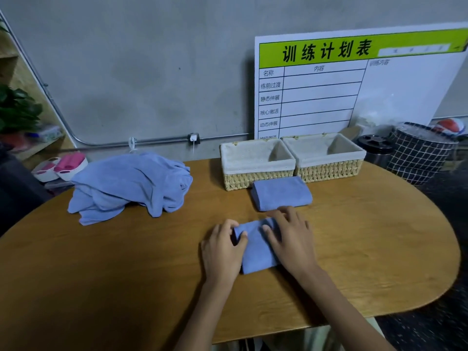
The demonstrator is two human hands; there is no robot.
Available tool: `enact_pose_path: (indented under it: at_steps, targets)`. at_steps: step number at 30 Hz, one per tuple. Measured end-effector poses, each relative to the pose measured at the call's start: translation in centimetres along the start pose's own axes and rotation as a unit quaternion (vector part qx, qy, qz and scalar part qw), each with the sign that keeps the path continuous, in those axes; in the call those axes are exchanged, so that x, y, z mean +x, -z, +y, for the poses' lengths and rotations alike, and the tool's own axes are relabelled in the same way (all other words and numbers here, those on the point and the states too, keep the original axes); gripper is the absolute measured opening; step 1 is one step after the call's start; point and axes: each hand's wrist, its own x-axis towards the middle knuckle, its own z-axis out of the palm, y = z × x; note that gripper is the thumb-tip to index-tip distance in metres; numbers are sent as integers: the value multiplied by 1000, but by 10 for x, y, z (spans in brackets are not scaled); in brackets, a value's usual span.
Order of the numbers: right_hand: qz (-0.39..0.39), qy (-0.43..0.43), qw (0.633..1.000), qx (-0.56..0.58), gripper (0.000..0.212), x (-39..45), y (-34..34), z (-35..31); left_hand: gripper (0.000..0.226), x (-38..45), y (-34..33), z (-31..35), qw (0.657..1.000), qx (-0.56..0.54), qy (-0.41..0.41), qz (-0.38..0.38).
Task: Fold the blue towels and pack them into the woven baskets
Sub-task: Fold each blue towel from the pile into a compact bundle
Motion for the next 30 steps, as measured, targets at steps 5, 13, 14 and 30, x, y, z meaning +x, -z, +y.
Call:
enact_pose_path:
  at_steps: [5, 13, 14, 30]
  targets:
    - [-43, -140, 984, 101, 60, -14, 2, 31, 51, -17, 5, 14, 989, 135, 37, -55]
    - [-92, -223, 929, 282, 61, -3, 14, 27, 75, -19, 0, 35, 972, -185, 110, -97]
    - [-97, -233, 917, 308, 58, 0, 15, 28, 77, -17, -1, 31, 961, -233, 116, -95]
    - [68, -183, 868, 457, 52, 121, 51, 63, 76, 96, -20, 93, 902, -430, 32, 3]
